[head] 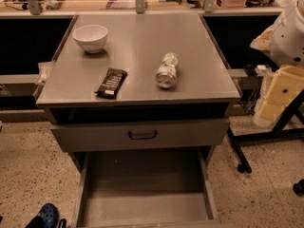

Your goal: Place 7up can into middle drawer

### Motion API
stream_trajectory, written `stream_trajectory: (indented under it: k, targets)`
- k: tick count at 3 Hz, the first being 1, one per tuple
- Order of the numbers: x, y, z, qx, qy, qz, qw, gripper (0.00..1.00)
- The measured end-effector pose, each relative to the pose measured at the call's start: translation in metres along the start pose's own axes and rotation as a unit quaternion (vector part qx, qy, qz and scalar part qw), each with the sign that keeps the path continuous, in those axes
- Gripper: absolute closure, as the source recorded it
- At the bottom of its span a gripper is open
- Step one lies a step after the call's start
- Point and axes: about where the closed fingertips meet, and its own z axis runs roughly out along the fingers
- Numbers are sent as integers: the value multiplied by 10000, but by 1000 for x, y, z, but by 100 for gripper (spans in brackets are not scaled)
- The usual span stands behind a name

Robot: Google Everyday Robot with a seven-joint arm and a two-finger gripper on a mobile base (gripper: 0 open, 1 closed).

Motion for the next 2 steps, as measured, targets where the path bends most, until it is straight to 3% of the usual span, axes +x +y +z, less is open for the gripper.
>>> stream_trajectory:
  k: [1,2]
  targets:
    - [0,0,0,0,0,0,10000,0]
    - [-18,-39,26,-202,-281,-143,9993,0]
